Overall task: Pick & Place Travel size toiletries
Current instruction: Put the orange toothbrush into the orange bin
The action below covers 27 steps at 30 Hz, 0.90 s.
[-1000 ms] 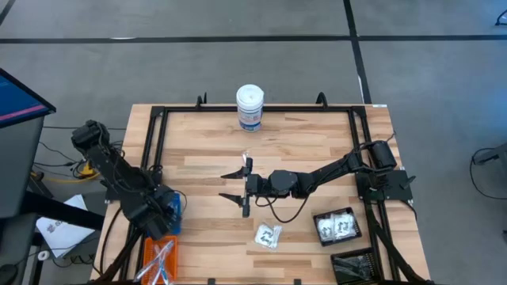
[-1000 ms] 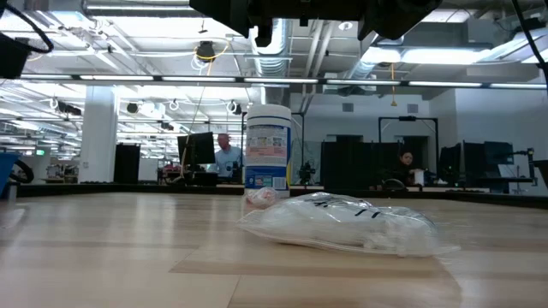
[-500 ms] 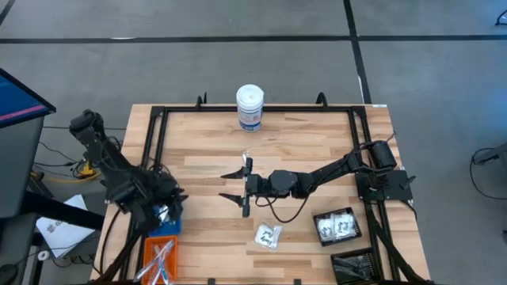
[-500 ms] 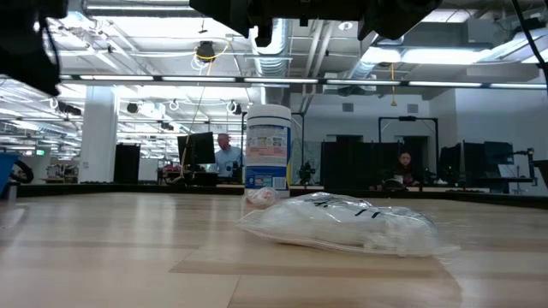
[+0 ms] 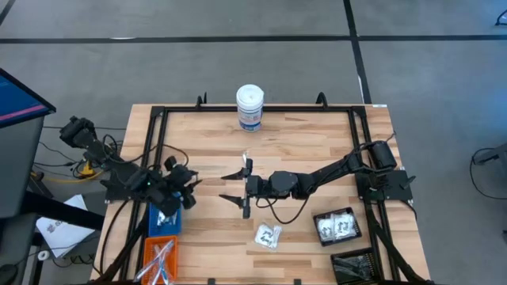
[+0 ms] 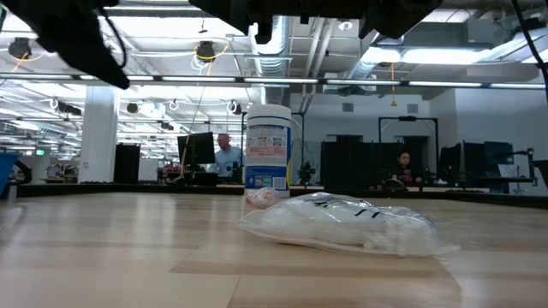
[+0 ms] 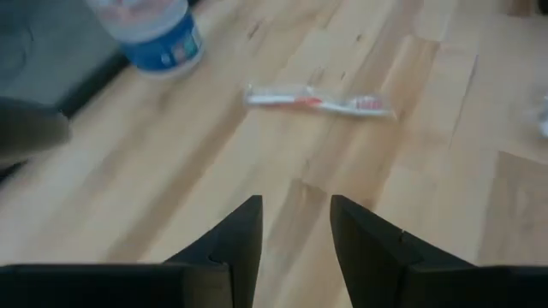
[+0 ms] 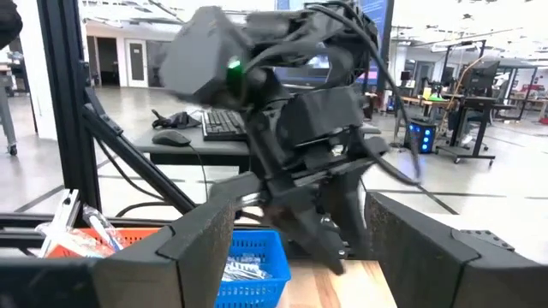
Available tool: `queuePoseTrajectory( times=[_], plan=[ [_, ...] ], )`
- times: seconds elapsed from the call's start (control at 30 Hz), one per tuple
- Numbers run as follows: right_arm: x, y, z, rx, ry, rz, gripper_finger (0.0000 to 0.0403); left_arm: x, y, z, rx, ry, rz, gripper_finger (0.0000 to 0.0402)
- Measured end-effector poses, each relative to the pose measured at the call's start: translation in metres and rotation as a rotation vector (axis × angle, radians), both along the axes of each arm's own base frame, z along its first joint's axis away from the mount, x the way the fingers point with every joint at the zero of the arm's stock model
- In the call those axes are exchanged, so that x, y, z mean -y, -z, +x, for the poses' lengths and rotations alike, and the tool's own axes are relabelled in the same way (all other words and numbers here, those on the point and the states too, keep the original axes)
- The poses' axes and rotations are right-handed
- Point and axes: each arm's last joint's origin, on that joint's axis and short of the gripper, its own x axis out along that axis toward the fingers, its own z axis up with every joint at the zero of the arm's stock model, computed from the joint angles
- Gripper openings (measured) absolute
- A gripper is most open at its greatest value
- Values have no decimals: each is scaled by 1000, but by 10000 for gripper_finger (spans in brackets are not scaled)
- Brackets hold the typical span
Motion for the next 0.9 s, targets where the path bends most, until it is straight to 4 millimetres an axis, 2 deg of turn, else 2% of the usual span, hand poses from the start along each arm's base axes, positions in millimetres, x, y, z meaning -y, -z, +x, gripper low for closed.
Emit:
queuePoseTrajectory(
  times=[0.13, 0.33, 0.5, 0.6, 0.73, 0.9],
  plan=[
    [0, 0, 0, 0, 0, -12, 255, -6, -4, 13, -22, 74, 77, 131],
    [-1, 0, 0, 0, -2, -14, 255, -12, -7, 40, -134, 343, 283, 131],
    [-15, 0, -3, 11, -161, -117, 255, -21, 2, 63, -254, 548, 437, 131],
    [-31, -3, -7, 53, -254, -218, 255, -31, 9, 77, -302, 576, 501, 131],
    [-48, -5, -13, 94, -285, -312, 255, -49, 20, 96, -344, 551, 535, 131],
    [-48, -5, -13, 103, -281, -325, 255, -76, 40, 118, -375, 610, 520, 131]
  ],
)
